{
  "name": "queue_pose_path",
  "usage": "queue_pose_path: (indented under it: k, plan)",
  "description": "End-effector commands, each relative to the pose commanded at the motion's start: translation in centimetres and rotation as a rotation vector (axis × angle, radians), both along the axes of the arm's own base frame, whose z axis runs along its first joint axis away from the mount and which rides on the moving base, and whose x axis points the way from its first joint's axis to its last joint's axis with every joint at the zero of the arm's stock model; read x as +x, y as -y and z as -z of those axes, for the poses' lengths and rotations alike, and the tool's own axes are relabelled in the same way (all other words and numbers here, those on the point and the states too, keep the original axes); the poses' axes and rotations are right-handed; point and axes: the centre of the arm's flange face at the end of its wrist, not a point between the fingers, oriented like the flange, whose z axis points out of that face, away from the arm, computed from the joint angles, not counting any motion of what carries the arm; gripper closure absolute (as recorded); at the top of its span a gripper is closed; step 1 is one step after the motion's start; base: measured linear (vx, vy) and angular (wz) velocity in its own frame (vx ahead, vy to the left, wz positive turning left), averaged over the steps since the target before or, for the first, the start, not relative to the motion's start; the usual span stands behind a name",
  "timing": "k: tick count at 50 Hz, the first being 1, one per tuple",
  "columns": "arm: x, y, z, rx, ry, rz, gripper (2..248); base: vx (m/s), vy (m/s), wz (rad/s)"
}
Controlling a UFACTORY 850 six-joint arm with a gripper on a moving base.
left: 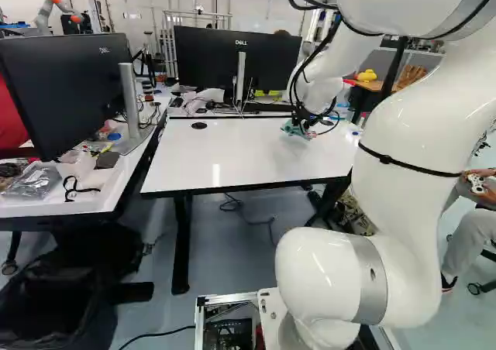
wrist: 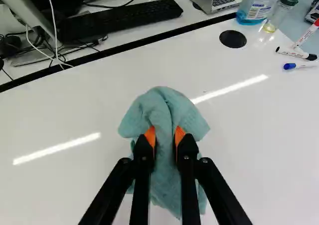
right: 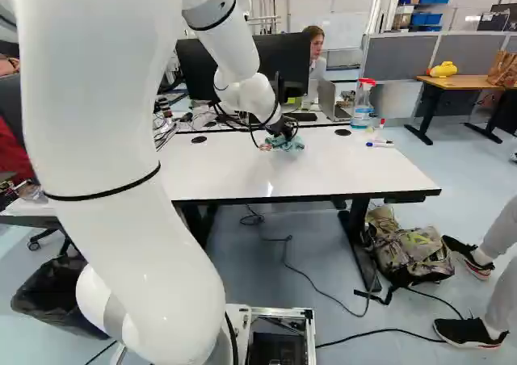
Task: Clean the table with the green towel
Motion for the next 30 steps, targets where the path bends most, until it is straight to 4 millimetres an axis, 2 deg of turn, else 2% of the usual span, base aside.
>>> queue_pose_path:
  k: [11, 30]
  plan:
    - [0.3, 0.2, 0.0, 0.0, 0.001, 0.003, 189, 0.0, 0.0, 0.0]
    - [3.1, 2.6, 0.2, -0.004, 0.013, 0.029, 189, 0.0, 0.0, 0.0]
